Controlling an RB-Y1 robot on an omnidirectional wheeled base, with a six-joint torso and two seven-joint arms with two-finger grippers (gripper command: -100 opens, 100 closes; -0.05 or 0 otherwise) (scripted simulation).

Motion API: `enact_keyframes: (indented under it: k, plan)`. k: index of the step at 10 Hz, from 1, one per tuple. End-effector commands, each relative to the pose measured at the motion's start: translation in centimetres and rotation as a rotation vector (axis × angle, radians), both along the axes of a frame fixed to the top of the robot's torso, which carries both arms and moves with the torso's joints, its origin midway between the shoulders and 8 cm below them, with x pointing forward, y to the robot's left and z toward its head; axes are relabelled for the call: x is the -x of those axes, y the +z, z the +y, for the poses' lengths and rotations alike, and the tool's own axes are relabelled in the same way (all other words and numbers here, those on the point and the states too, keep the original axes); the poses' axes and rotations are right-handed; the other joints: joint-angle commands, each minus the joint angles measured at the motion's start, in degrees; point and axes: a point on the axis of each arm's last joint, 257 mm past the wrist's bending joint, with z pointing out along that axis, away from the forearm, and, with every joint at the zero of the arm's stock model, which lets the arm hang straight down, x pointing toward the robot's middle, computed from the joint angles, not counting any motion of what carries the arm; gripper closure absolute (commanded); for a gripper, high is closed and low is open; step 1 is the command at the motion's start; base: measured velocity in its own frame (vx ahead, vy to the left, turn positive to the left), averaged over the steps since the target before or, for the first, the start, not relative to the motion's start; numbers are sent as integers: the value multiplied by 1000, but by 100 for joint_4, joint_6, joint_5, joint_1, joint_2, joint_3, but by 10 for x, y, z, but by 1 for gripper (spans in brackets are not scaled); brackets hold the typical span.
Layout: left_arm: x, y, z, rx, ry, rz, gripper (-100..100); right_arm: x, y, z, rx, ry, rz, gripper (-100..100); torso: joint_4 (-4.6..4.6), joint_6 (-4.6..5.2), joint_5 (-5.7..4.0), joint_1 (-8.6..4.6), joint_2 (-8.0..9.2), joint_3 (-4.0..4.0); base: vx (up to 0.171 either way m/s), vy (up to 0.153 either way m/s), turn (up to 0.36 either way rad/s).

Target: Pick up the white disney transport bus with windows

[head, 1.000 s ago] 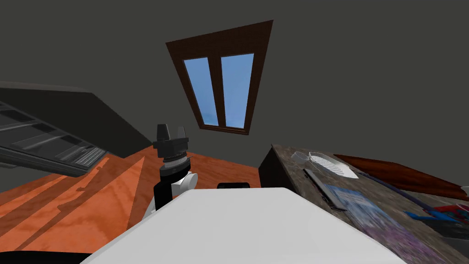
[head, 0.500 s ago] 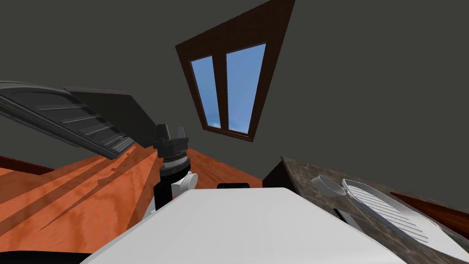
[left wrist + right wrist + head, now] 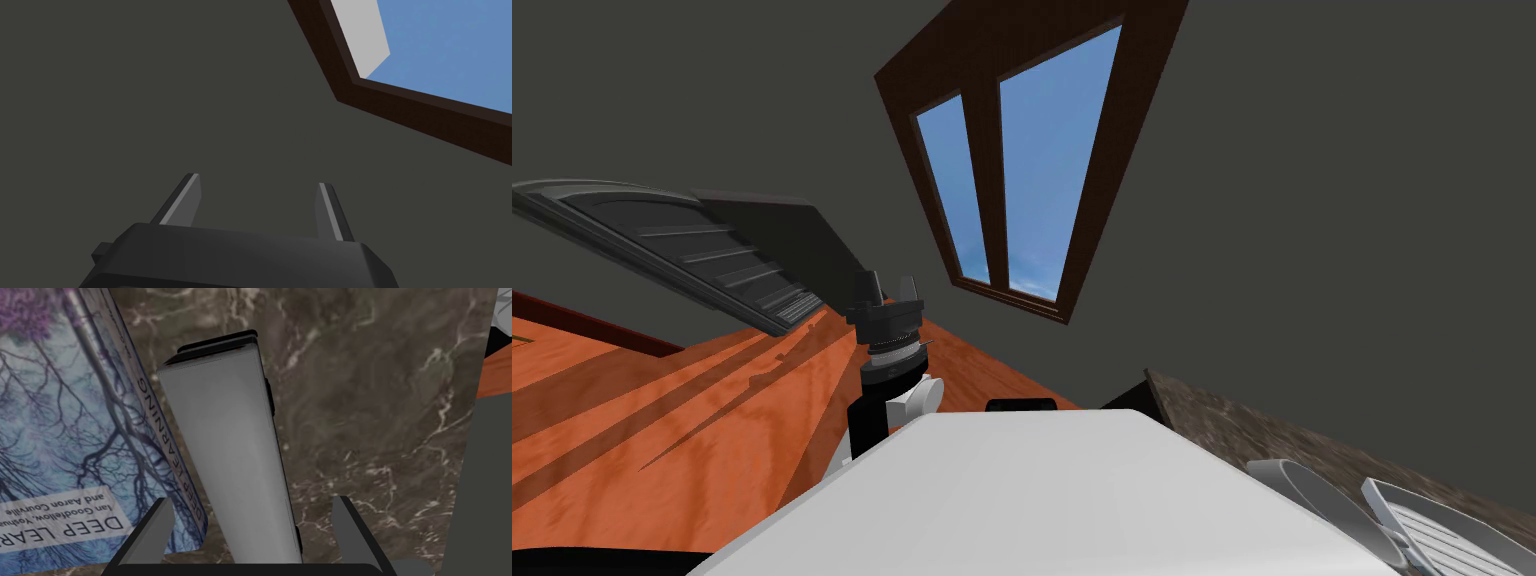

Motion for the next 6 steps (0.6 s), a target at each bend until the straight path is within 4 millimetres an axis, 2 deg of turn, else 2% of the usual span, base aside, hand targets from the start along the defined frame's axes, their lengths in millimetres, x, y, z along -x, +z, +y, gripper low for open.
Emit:
enact_keyframes:
  k: [1, 2, 6]
  plan:
    - [0, 0, 0, 0, 0, 0, 0, 0, 0, 0, 0, 0, 0, 0, 0, 0, 0, 0, 0, 0, 16, -12, 0]
    - [0, 0, 0, 0, 0, 0, 0, -3, -6, 0, 5, 2, -7, -100, 7, 1, 5, 18, 27, 17, -14, 0, -20]
    - [0, 0, 0, 0, 0, 0, 0, -10, -19, 0, 13, 7, -20, -100, 36, 19, -48, 10, 82, 58, -30, 5, -14]
